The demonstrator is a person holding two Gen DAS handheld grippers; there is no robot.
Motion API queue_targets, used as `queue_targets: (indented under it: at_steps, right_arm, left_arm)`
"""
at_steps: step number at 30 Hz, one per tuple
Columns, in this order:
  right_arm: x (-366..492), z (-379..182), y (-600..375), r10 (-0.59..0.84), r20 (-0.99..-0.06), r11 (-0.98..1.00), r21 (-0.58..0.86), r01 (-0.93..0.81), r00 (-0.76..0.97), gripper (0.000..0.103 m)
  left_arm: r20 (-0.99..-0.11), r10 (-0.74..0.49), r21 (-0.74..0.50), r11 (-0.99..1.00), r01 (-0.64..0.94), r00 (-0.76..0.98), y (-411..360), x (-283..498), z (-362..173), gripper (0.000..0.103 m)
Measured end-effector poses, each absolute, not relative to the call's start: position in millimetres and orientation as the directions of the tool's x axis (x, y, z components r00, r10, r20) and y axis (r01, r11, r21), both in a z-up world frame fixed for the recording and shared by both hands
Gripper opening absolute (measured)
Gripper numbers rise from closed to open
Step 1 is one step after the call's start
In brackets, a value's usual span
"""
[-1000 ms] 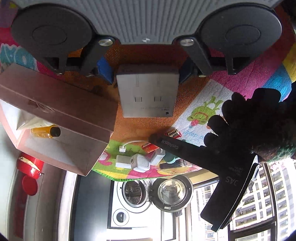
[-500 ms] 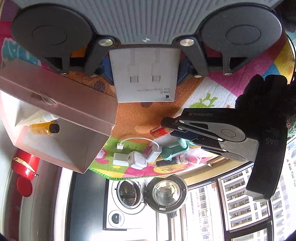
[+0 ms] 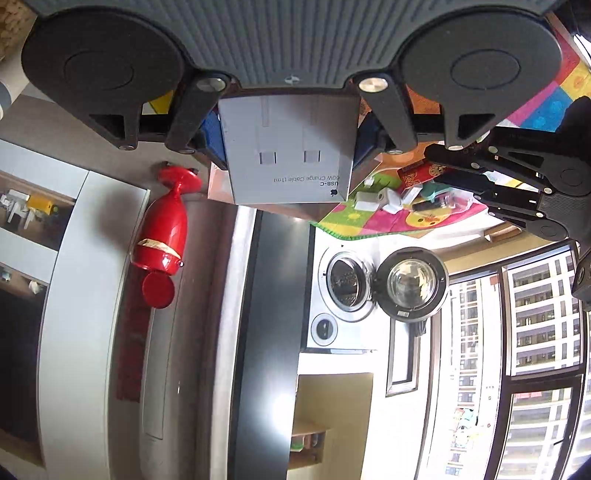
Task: Organize rigid objects
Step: 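Drop the red lighter into the pink box with the left tool while the right tool carries the cable box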
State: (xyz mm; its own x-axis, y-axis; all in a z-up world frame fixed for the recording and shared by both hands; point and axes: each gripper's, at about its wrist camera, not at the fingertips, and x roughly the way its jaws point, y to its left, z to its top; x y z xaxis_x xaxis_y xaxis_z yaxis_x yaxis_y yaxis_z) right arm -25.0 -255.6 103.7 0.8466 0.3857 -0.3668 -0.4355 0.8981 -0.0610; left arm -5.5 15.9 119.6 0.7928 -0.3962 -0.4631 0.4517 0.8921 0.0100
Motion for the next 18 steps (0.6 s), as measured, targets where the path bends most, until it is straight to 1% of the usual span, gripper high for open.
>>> queue_targets:
  at_steps: [3,5,6,7,9,12,18]
  right_arm:
    - [-7,114,-260,0.366,-0.334,0.917,-0.026,-0.397,0.868,0.069]
    - [3,118,-261,0.357,-0.324,0.925,-0.004,-0.379,0.876,0.069]
    - [6,119,-263,0.355,-0.320,0.928,0.007,-0.373,0.878,0.069]
    - [9,120,-265,0.356,-0.319,0.929,0.017,-0.370,0.879,0.069]
    - [15,119,-268,0.353,-0.327,0.931,0.025,-0.365,0.877,0.069]
    - [27,111,-269,0.342,-0.359,0.933,0.019,-0.359,0.869,0.069]
    - [77,87,-247,0.350,-0.468,0.931,0.079,-0.356,0.811,0.069]
  left_arm:
    - [-0.424,-0.396,-0.075,0.912,0.404,0.815,7,40,132,0.027]
    - [-0.417,-0.395,-0.127,0.917,0.378,0.819,4,72,130,0.027]
    - [-0.416,-0.375,-0.154,0.927,0.342,0.828,4,90,125,0.027]
    - [-0.423,-0.356,-0.178,0.934,0.309,0.833,5,100,119,0.027]
    - [-0.469,-0.338,-0.235,0.938,0.254,0.816,12,113,105,0.027]
    - [-0.517,-0.340,-0.278,0.935,0.222,0.786,27,102,87,0.027]
    - [-0.559,-0.286,-0.221,0.956,0.192,0.778,57,38,65,0.027]
